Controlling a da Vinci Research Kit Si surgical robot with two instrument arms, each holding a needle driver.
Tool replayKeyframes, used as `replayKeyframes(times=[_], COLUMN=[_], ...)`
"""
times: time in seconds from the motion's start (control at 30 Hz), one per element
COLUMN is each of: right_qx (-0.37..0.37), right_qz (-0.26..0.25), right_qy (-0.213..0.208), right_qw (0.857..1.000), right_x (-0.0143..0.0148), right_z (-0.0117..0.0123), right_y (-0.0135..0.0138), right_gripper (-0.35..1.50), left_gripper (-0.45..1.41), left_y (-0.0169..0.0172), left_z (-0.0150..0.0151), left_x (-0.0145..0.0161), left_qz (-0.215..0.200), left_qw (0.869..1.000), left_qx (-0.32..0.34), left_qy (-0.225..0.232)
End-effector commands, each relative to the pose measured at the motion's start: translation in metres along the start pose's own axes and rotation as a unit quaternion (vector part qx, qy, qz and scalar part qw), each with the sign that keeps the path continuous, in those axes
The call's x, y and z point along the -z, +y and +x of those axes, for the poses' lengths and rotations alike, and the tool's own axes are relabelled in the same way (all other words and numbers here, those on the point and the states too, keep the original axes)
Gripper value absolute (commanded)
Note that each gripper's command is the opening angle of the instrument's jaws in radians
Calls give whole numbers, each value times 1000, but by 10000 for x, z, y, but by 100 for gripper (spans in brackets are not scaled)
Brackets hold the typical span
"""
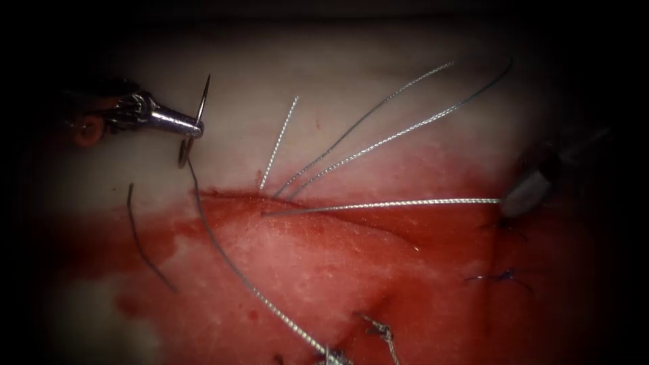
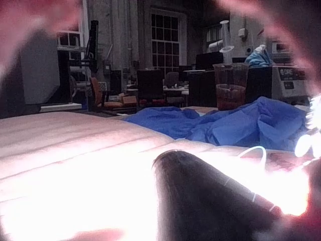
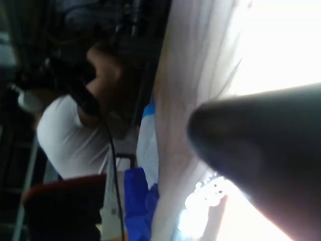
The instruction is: Wound Closure
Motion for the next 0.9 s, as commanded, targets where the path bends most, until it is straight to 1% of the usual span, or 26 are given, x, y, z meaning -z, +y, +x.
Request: replayKeyframes(times=[0.03,0.17,0.2,0.23,0.33,0.37,0.43,0.47,0.57,0.63,0.8,0.83,0.87,0.9], right_qx=[16,41,46,44,52,54,53,50,47,45,54,58,63,66], right_qz=[-15,-17,-18,-22,-20,-20,-20,-20,-16,-11,-18,-15,-13,-10], right_qy=[4,4,5,10,42,49,58,60,71,93,104,109,113,116], right_qw=[1000,999,999,999,998,997,997,997,996,995,993,992,992,991], right_x=[-8,-34,-38,-45,-51,-52,-55,-56,-61,-69,-85,-90,-93,-96], right_z=[-40,-82,-91,-110,-132,-138,-150,-155,-167,-173,-173,-171,-171,-170], right_y=[16,26,28,30,30,30,31,31,33,35,38,39,39,39], right_gripper=[76,78,74,74,74,71,57,54,52,56,61,67,69,67], left_gripper=[-45,-45,-45,-45,-45,-45,-45,-45,-45,-45,-45,-45,-45,-45], left_y=[4,4,4,4,4,4,4,4,4,4,4,4,4,4], left_z=[15,15,15,15,15,15,15,14,14,14,14,14,14,14], left_x=[6,6,6,6,6,6,5,5,6,6,6,6,6,6], left_qz=[0,0,0,0,1,1,1,1,1,1,1,1,1,1], left_qw=[1000,1000,1000,1000,1000,1000,1000,1000,1000,1000,1000,1000,1000,1000], left_qx=[-3,-3,-3,-3,-3,-3,-4,-4,-4,-4,-4,-4,-4,-4], left_qy=[4,4,4,4,4,4,4,4,4,4,4,4,4,4])
